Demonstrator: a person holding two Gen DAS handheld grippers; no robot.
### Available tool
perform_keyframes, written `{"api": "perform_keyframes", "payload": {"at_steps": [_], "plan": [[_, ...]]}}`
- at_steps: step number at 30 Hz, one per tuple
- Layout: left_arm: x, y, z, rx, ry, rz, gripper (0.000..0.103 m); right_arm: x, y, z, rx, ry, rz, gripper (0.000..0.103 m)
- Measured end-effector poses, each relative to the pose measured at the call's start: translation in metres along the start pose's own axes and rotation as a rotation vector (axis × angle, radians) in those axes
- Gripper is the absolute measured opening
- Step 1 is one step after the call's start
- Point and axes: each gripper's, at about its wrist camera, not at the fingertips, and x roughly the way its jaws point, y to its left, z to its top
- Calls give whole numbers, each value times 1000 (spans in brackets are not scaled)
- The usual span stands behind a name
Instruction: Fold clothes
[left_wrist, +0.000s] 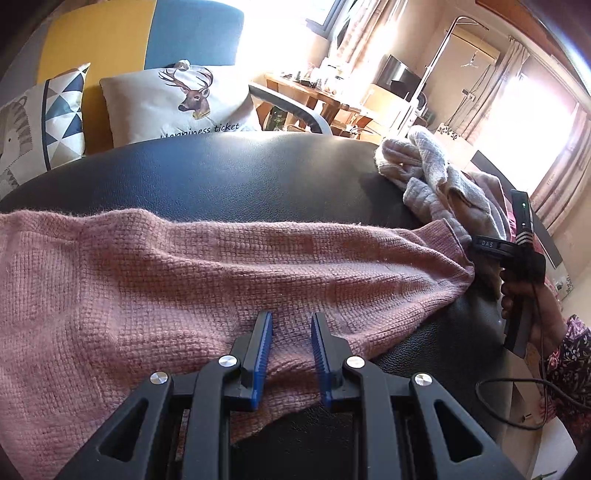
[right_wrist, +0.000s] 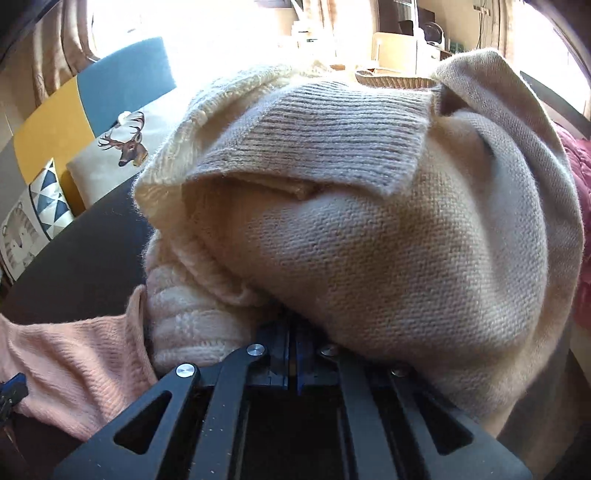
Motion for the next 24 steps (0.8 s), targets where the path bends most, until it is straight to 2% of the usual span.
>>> {"api": "perform_keyframes", "payload": {"at_steps": [2,4,8,10,13,16,21,24], "plan": [[0,0,0,0,0,0,22,5,-4,8,7,2,-8,0],[1,0,-1,0,-1,-1,22,0,-5,9,27,8,34,5],[0,1,-3,-5,-2,-7,22,-38,9,-11,29,-104,91,12],[0,1,-3,-6,-2,-8,22,-58,30,-29,-20,-146,169,12],[-1,1,-3,-6,-3,-9,22,-56,61,-53,-104,-65,271,12],[-1,1,-3,-6,-4,-9,22,-25,83,-69,-166,72,302,12],[-2,3,-2,-20,-1,-22,22,-5,82,-53,-123,69,259,9],[-9,0,-4,40,21,-3,22,0,80,-50,-120,66,217,9]]}}
